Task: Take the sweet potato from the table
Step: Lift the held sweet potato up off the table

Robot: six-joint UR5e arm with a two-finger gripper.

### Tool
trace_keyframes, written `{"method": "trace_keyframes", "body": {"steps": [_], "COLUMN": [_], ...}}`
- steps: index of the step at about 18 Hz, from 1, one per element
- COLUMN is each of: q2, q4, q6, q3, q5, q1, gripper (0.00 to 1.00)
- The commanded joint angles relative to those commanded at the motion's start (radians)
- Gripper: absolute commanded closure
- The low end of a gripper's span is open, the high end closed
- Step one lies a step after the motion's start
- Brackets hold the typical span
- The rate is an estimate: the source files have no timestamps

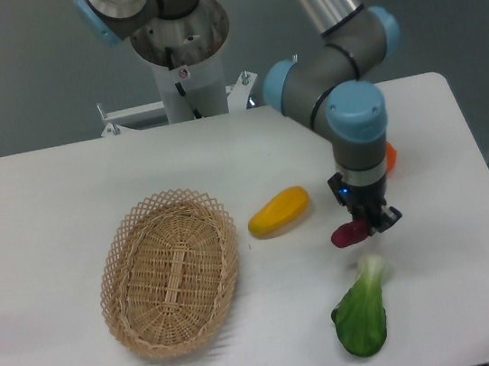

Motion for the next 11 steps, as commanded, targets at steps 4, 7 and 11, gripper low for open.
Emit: {"method": "trace_keyframes", "body": {"steps": [4,7,11], "q2": [0.028,0.049,0.068], "q4": [-0.006,-0.006,-0.005], "q6": [-0.163,-0.19,-0.224], "q3": [0.039,0.039,0.031], "q5": [-0.123,-0.151,-0.155], "q1": [-0.009,-0.018,-0.025], "gripper": [0.9,0.9,0.9]}}
